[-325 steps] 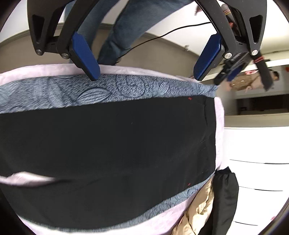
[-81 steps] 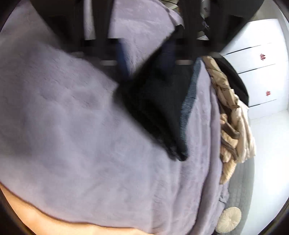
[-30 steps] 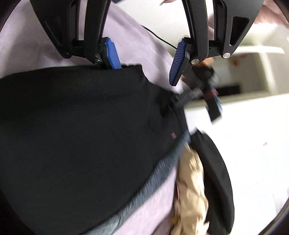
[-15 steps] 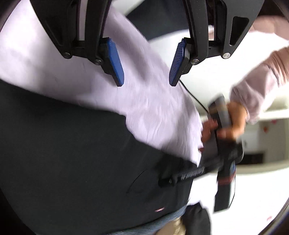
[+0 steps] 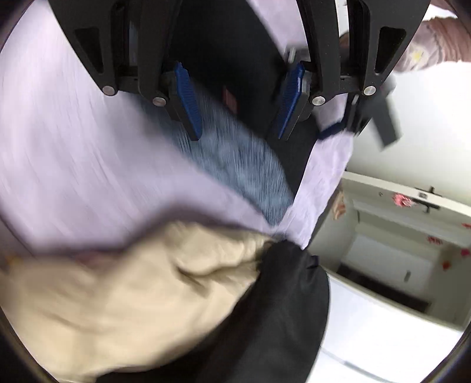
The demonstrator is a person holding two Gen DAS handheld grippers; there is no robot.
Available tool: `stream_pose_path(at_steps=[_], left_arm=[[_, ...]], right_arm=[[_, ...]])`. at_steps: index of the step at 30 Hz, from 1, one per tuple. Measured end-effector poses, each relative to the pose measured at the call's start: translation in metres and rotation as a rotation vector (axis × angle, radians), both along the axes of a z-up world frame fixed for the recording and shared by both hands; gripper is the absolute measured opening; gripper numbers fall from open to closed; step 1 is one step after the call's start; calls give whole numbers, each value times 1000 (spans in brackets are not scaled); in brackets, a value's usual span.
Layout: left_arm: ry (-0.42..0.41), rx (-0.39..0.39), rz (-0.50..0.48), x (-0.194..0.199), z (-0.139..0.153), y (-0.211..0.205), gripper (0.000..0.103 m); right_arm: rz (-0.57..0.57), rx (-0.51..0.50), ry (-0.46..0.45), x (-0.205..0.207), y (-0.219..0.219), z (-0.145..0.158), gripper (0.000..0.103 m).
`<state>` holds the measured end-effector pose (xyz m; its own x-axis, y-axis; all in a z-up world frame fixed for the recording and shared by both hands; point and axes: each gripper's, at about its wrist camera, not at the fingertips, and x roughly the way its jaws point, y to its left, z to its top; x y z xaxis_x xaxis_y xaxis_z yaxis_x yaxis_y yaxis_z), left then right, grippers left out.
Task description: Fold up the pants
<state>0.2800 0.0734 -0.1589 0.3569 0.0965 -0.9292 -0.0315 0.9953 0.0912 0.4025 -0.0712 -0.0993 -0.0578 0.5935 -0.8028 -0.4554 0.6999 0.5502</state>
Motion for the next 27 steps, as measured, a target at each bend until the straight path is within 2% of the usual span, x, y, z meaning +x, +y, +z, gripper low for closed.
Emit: stream_pose_path(at_steps=[3,4,5,6,10,13,15,17,20,21,23,25,27], left_arm=[[-21,-13,-6,-6,2,-1,103],[-27,-17,-5,-8,2,0,103],[-30,-17,-6,-9,2,0,103],[-30,-19,-2,-19,2,7,103],[-40,-33,8,-27,-2,19,103],[-44,-4,-17,-29,0,12,103],[-19,0,-14,-26,6,12,103],[-22,6,-15,-25,22,11,103],[-111,-33,-33,-18,58,2,103],[-118,-45,-45,-9,64,-3,103],[-113,-51,-52,9,63,-14,103],[-89,-41,-39,30,49,-21,103],[-14,-26,5,47,28,-24,103]], right_arm=[[66,-9,13,16,27,-14,57],[89,-22,26,16,32,-17,52],[122,-28,51,14,38,-21,39],[157,-24,77,10,44,-23,9],[193,-58,-43,3,53,-4,6],[156,-187,-53,23,78,-34,6],[103,-210,-53,26,82,-40,7],[6,-186,-56,26,66,-26,9],[-103,-61,-17,10,14,6,15],[-117,-74,-24,-2,-2,14,22],[-128,-128,-16,-32,-28,16,25],[-136,-168,27,-55,-41,0,25],[-183,-265,22,-63,-56,-26,25]])
